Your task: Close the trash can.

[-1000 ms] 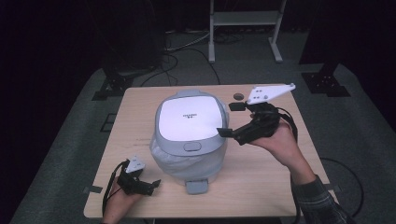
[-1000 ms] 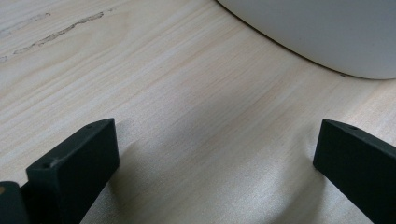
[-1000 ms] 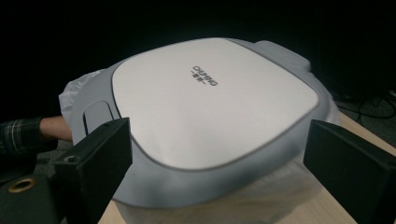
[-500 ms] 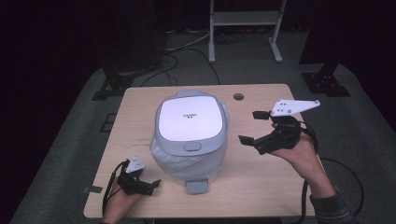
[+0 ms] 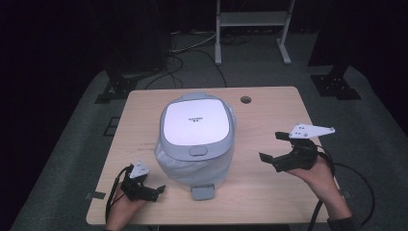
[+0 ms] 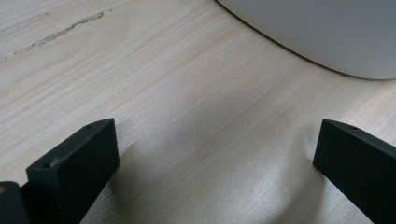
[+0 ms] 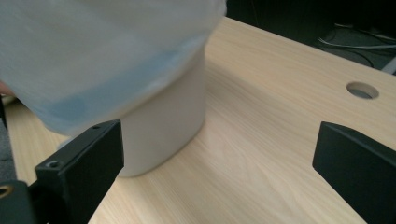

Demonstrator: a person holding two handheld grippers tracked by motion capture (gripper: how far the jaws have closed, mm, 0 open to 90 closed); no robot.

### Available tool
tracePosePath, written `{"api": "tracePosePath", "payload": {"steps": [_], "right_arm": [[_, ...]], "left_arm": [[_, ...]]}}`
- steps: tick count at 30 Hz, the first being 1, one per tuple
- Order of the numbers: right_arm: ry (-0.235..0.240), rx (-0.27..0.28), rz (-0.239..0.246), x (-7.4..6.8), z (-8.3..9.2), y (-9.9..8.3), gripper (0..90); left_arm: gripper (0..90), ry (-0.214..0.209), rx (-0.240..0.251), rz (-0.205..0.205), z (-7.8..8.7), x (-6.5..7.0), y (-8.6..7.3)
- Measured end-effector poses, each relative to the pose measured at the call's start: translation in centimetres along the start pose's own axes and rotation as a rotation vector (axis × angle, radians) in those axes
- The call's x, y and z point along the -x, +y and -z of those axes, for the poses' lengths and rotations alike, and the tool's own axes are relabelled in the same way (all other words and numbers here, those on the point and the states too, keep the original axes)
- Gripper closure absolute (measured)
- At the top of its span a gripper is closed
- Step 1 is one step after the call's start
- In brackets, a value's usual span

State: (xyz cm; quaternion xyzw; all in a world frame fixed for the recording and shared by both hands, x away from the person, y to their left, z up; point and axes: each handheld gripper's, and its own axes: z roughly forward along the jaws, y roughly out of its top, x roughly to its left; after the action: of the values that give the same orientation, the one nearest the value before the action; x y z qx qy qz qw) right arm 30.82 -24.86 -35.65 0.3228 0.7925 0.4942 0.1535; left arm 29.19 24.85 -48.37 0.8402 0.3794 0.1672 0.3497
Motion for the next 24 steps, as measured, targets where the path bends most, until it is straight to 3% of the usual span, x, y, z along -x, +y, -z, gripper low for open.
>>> {"api": "tracePosePath", "payload": {"steps": [9, 13, 21, 24], "right_arm": [[-0.028, -0.018, -0.024, 1.0, -0.1, -3.9, 1.3], [-0.056, -0.048, -0.027, 1.4, -0.2, -5.9, 1.3], [-0.084, -0.086, -0.050, 2.2, -0.3, -8.2, 1.3], [-0.091, -0.136, -0.075, 2.7, -0.5, -9.6, 1.2]], "left_arm": [[0.0, 0.000, 0.000, 0.000, 0.0, 0.0, 0.0], [0.0, 0.000, -0.001, -0.001, 0.0, 0.0, 0.0], [0.0, 0.000, 0.003, 0.003, 0.0, 0.0, 0.0], [0.0, 0.001, 0.002, 0.003, 0.0, 0.0, 0.0]]}}
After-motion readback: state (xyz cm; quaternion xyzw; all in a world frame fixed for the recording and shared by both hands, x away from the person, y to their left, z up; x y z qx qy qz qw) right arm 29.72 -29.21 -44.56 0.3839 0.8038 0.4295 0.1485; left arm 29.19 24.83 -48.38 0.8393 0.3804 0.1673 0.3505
